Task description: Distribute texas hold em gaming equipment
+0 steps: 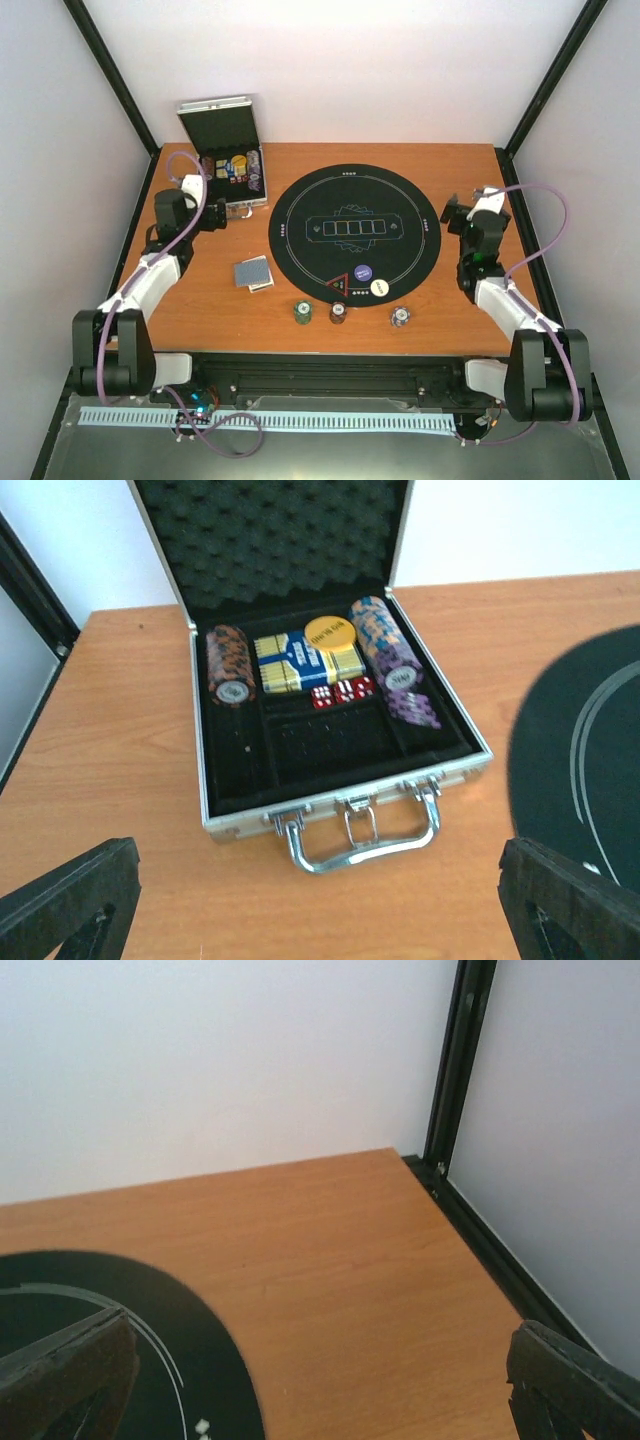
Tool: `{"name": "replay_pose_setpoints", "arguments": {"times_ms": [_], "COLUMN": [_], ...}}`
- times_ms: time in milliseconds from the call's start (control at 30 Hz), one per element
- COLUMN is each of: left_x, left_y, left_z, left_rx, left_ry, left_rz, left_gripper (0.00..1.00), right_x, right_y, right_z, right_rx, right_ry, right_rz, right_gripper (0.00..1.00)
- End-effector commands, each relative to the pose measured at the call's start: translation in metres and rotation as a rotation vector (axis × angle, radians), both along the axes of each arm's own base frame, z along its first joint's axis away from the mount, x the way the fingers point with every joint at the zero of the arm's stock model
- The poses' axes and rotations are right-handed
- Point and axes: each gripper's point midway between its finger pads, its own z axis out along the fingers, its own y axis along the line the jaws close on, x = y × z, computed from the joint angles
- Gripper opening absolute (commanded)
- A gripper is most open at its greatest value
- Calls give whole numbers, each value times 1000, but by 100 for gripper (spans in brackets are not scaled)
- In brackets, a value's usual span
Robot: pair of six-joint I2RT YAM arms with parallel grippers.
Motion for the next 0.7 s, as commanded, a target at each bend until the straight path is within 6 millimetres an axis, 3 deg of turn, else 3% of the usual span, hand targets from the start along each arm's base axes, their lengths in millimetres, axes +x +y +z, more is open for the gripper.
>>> {"name": "replay_pose_setpoints", "arguments": {"times_ms": [0, 33, 100, 133, 200, 300, 400, 500, 667], "left_x": [-27, -31, -36, -38, -41, -47, -50, -53, -59], "left_y": [-20, -24, -32, -36, -41, -42, -39, -37, -38], "left_z": [7, 15, 29, 35, 44, 48, 50, 50, 49], "left_rx": [-10, -18, -34, -44, -61, -70, -60, -57, -63], "left_ry": [131, 143, 167, 183, 211, 258, 282, 309, 338], "left_rz": [-158, -186, -232, -257, -284, -285, -271, -262, -267], "left_gripper": [100, 100, 100, 100, 100, 100, 100, 100, 100], "right_x": [-3, -7, -39, -46, -33, -16, -11, -30, -69], "right_y": [-19, -28, -68, -77, -64, -19, 56, 119, 185], "right_z": [13, 18, 16, 15, 17, 13, 1, -8, -27], "right_rx": [73, 142, 405, 505, 551, 514, 365, 273, 274], "right_ry": [100, 78, 40, 37, 92, 255, 434, 527, 639], "right_rz": [-99, -154, -503, -559, -394, -178, 28, 193, 382], "right_gripper": [100, 100, 100, 100, 100, 100, 100, 100, 100]}}
